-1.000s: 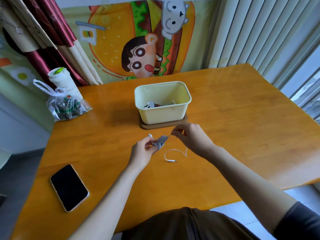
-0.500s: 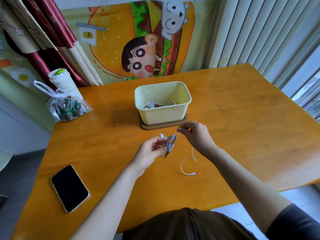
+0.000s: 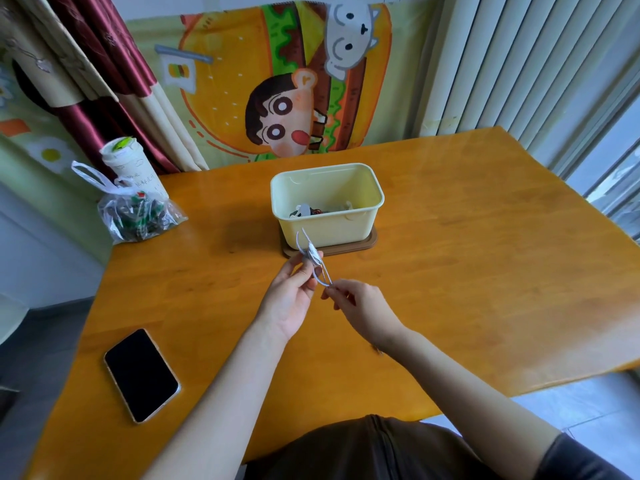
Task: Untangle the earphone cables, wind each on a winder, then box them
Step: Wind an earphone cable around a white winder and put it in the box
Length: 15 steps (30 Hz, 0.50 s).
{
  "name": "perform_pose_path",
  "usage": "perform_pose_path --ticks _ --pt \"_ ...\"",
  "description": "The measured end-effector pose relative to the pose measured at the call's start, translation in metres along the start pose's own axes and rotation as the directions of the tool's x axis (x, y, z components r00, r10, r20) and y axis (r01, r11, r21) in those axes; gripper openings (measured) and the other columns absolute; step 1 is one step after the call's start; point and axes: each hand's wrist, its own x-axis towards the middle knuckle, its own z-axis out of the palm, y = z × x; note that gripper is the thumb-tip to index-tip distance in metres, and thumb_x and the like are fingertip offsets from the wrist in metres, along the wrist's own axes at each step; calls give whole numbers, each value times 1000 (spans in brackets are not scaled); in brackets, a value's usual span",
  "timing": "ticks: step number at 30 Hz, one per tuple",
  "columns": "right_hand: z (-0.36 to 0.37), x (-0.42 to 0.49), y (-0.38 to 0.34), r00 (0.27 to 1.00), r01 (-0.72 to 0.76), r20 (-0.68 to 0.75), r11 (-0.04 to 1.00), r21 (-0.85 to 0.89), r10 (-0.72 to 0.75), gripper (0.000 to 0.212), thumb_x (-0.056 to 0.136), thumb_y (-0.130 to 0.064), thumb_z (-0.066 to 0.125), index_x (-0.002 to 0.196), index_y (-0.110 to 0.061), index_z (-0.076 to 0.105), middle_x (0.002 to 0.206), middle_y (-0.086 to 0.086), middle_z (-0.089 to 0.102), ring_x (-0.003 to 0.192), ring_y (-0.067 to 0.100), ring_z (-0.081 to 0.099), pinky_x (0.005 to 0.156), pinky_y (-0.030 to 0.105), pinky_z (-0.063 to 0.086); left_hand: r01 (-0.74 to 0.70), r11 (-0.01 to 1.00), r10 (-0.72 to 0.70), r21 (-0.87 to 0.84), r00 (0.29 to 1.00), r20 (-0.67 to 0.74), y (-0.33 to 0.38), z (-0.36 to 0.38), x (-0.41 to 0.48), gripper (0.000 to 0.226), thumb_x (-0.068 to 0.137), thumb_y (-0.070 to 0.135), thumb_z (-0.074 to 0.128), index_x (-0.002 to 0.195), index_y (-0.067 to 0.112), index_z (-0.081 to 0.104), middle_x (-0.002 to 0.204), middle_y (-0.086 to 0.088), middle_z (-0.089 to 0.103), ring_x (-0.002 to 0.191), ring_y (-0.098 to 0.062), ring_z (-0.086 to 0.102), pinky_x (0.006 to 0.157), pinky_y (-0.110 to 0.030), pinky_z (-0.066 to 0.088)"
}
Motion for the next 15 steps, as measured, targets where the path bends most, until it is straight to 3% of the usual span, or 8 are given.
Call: perform_pose_path --ticks 3,5,9,12,15 --pt "-1 0 0 999 35 8 998 -50 -34 21 97 -20 49 94 -17 70 79 -5 59 69 11 54 66 20 41 -27 999 29 29 997 -73 -3 -2 4 15 95 2 49 97 12 59 95 -6 62 73 -7 54 56 -11 45" --pt "-3 -1 1 999 45 -3 996 -72 -46 21 96 -20 50 94 -17 71 81 -7 58 69 10 55 68 24 42 -75 985 91 153 991 -102 -6 -3 6 13 94 2 51 94 12 59 87 -4 61 70 -8 52 57 -13 44" --pt "-11 0 -6 996 78 -26 992 -101 -81 21 96 -21 51 94 -18 72 80 -10 56 60 0 47 61 18 37 -163 891 226 423 969 -103 -10 -9 6 10 93 1 55 92 11 59 77 -2 62 69 -13 51 62 -19 41" --pt "-20 2 -11 991 126 -17 985 -117 -129 19 95 -21 53 94 -16 72 85 -3 61 59 0 46 59 13 36 -207 725 301 657 953 -31 -11 -13 7 13 92 3 58 90 16 59 83 0 67 72 -11 59 59 -16 45" --pt "-33 9 -10 987 145 -42 979 -144 -153 15 91 -20 59 90 -12 72 83 -4 60 61 -3 46 61 8 35 -268 521 322 811 941 104 -8 -19 8 14 90 6 62 86 20 62 88 -2 68 82 -18 62 65 -24 46"
